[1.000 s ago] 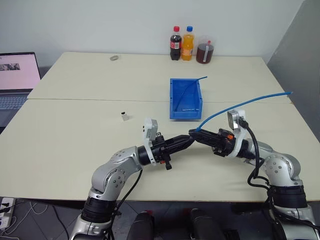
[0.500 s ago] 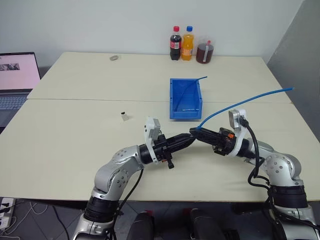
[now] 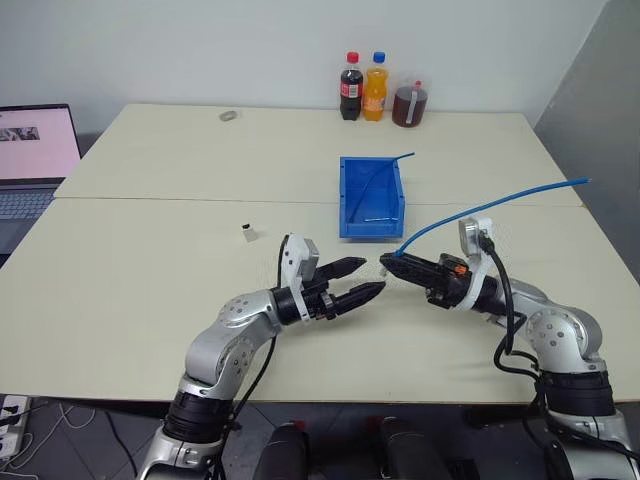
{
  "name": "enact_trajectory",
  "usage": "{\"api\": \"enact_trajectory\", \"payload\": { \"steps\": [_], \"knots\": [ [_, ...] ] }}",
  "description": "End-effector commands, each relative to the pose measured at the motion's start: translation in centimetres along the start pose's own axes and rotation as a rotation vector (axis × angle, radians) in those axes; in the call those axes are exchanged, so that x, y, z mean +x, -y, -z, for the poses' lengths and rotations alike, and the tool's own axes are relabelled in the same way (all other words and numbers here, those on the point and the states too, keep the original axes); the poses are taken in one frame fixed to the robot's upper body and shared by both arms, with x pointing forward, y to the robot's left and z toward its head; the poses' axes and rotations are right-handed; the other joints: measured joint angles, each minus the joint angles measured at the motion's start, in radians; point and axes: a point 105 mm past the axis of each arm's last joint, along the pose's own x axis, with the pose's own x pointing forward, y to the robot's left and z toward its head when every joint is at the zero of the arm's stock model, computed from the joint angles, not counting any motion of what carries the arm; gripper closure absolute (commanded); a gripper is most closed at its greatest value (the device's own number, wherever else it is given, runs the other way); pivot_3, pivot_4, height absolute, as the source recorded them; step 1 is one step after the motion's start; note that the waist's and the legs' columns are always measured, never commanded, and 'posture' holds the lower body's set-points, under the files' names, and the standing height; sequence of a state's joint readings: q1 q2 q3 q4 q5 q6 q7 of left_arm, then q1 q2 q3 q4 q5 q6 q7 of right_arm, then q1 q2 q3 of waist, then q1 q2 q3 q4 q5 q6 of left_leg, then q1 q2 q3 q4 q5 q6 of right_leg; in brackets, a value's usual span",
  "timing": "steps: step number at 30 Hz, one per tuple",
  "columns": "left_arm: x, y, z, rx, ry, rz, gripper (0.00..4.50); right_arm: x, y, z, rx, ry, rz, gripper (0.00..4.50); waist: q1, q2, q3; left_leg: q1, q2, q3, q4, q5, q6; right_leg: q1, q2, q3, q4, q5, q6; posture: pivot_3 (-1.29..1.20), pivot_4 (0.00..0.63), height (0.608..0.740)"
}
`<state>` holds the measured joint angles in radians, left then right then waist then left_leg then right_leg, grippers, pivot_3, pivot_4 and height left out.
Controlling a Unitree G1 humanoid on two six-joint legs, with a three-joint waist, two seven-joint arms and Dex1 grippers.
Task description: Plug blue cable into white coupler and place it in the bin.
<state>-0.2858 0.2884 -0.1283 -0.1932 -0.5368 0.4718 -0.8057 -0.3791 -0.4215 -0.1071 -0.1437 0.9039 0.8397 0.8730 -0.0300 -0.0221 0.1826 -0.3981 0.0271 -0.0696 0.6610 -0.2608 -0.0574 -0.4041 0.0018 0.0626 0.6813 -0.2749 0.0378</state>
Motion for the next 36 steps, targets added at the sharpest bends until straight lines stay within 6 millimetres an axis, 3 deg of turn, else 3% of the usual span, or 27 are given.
{"api": "enact_trajectory", "payload": {
  "steps": [1,4,7,12,20,31,36],
  "knots": [
    [-0.6,-0.9,-0.1,0.053,0.01,-0.087,1.14,-0.8,0.7,-2.3,-0.126,0.024,0.068,4.27,0.0,0.0,0.0,0.0,0.0,0.0,0.0,0.0,0.0,0.0,0.0,0.0,0.0,0.0,0.0,0.0,0.15,0.74],
    [-1.3,-2.0,0.3,0.082,0.002,-0.186,1.14,-1.1,1.0,-3.5,-0.239,0.0,0.129,4.27,0.0,0.0,0.0,0.0,0.0,0.0,0.0,0.0,0.0,0.0,0.0,0.0,0.0,0.0,0.0,0.0,0.15,0.74],
    [-2.2,-3.8,0.7,0.14,-0.013,-0.341,1.14,-0.8,0.7,-3.3,-0.331,-0.065,0.144,4.27,0.001,0.0,0.0,0.0,0.0,0.0,0.0,0.0,0.0,0.0,0.0,0.0,0.0,0.0,0.0,0.0,0.15,0.74],
    [-4.7,-7.0,0.4,0.213,0.01,-0.692,1.14,1.8,-1.8,-2.5,-0.486,-0.157,0.085,4.27,-0.002,0.001,0.0,0.0,0.0,0.0,-0.001,0.0,0.0,-0.001,0.0,0.001,0.0,0.0,0.0,0.0,0.15,0.74],
    [-6.7,-9.3,-0.1,0.251,0.052,-1.08,1.14,5.3,-5.0,-1.7,-0.658,-0.237,-0.047,4.27,0.005,0.001,0.0,-0.001,-0.001,0.0,0.0,0.0,0.0,0.0,-0.001,0.0,-0.001,0.0,0.001,0.0,0.15,0.74],
    [-7.3,-10.3,-0.9,0.256,0.079,-1.318,1.14,8.0,-3.9,-1.3,-0.726,-0.249,-0.005,4.27,0.005,0.001,0.0,-0.001,-0.001,-0.001,0.0,0.0,0.0,0.0,-0.002,-0.001,-0.001,0.001,0.001,0.0,0.15,0.74],
    [-8.4,-11.6,-1.1,0.24,0.097,-1.431,1.14,8.7,-2.6,-2.2,-0.773,-0.228,0.068,4.27,0.003,0.001,0.0,-0.001,-0.001,-0.001,0.0,0.0,0.0,-0.001,-0.002,-0.001,0.0,0.001,0.001,0.0,0.15,0.74]
  ]
}}
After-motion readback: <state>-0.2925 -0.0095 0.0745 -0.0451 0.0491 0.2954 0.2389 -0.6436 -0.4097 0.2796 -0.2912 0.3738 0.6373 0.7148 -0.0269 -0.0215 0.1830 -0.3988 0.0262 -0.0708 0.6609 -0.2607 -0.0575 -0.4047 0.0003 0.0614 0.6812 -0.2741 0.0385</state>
